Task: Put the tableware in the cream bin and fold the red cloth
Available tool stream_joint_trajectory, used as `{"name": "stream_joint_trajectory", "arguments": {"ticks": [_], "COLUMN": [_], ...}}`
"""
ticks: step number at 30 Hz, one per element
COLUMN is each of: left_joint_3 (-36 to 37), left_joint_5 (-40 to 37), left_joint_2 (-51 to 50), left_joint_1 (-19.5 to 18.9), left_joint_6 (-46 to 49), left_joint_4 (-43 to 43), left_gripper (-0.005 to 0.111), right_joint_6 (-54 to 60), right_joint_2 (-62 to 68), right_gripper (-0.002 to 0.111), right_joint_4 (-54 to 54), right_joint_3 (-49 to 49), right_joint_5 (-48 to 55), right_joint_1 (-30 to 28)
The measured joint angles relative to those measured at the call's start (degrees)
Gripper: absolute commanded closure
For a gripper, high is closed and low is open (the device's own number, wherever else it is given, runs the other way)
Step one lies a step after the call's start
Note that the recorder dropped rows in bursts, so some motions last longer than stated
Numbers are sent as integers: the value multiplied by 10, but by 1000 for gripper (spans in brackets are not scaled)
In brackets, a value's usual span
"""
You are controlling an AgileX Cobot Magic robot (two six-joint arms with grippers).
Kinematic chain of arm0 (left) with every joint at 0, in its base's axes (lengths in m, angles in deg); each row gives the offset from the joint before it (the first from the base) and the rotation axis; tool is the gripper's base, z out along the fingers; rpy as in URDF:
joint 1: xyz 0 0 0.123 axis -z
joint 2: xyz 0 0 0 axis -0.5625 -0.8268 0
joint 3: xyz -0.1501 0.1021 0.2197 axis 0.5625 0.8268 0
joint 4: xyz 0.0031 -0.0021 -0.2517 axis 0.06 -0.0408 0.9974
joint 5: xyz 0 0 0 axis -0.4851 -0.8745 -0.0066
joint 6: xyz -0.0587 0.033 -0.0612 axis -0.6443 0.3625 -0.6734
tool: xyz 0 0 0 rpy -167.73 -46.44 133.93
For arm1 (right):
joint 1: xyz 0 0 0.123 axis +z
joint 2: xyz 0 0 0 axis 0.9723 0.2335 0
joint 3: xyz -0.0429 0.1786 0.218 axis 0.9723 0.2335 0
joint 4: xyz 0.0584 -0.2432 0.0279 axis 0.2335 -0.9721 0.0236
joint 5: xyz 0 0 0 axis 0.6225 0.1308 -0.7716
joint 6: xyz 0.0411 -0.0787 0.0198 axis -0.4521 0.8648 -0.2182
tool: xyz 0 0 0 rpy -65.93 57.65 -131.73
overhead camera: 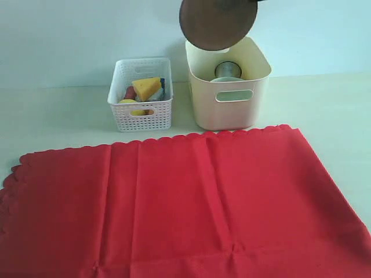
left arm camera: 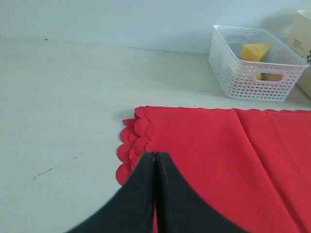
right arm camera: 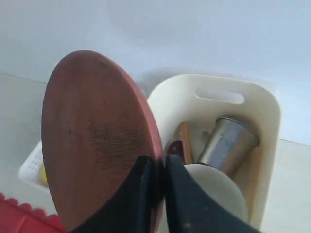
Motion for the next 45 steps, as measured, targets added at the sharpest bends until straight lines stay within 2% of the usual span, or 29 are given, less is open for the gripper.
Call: {"name": "stream_joint_trajectory", "arguments": {"ticks": [3, 11, 13, 14, 15, 16, 18, 21, 24, 26, 27, 30, 37, 45], "left_joint_3": [0, 0, 0, 0, 0, 0, 0, 0, 0, 0, 0, 0, 0, 0], "left_joint_5": [0, 0, 0, 0, 0, 0, 0, 0, 0, 0, 0, 0, 0, 0], "left_joint_2": [0, 0, 0, 0, 0, 0, 0, 0, 0, 0, 0, 0, 0, 0], "left_joint_1": [0, 0, 0, 0, 0, 0, 0, 0, 0, 0, 0, 0, 0, 0], "left_joint_6": [0, 0, 0, 0, 0, 0, 0, 0, 0, 0, 0, 0, 0, 0], "left_joint_4": [0, 0, 0, 0, 0, 0, 0, 0, 0, 0, 0, 0, 0, 0], "left_gripper": [106, 106, 106, 106, 106, 106, 106, 106, 106, 106, 106, 106, 106, 106], "right_joint_6": [-2, 25, 40, 44, 57, 61, 65, 67, 57, 44, 34, -21, -100, -111], "right_joint_2": [60, 144, 157, 160, 163, 165, 165, 157, 116, 90, 75, 14, -100, -319], "right_gripper": [108, 108, 97, 81, 74, 62, 56, 57, 65, 77, 92, 108, 108, 108], "right_joint_4": [-2, -6, -6, -6, -2, 1, 3, 4, 4, 2, -7, -64, -154, -174], "right_joint_3": [-17, -19, -19, -19, -19, -19, -19, -19, -19, -19, -19, -20, 7, 205], "right_joint_5": [-29, -100, -100, -98, -90, -87, -85, -81, -71, -58, -50, -6, 85, 51], "right_joint_1": [-18, -19, -20, -20, -20, -20, -20, -20, -20, -21, -22, -23, -23, -23]}}
